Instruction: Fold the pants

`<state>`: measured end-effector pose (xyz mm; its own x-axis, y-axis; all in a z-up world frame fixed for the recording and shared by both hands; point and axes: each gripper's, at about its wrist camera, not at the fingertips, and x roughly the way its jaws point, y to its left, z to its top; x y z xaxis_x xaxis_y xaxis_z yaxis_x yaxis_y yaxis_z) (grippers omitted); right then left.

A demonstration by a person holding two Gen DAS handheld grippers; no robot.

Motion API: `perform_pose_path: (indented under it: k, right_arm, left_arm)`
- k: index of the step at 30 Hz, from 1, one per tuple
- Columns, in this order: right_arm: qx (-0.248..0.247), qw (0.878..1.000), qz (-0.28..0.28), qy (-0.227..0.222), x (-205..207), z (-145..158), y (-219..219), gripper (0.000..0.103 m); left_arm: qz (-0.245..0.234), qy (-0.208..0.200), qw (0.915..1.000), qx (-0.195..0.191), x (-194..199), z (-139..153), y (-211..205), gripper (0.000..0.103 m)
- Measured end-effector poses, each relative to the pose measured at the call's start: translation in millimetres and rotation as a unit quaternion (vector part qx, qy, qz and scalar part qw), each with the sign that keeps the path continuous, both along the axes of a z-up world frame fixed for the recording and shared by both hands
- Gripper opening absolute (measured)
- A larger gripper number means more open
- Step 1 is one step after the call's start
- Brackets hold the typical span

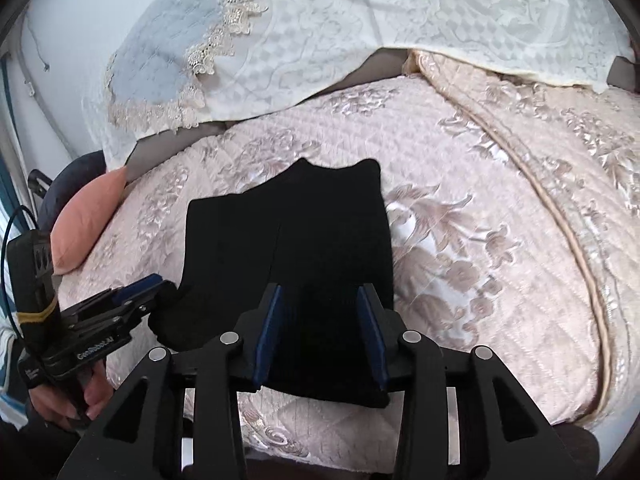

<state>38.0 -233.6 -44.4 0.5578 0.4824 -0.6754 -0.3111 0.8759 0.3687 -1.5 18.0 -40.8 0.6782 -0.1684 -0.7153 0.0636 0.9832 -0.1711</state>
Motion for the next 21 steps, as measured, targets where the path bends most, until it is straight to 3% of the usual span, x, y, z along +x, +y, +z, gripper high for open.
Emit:
perform_pose_path:
  k: [9, 21]
  right_arm:
    - [-0.005, 1.000, -0.002, 0.006, 8, -5, -6, 0.047]
    - [0.012, 0.999, 0.011, 0.042, 44, -29, -13, 0.048]
  left_arm:
    - [0.000, 0.001, 0.9999, -0.010, 2, 1, 5, 0.041]
    - [0.011, 0.032, 0.9958, -0.085, 35, -21, 28, 0.048]
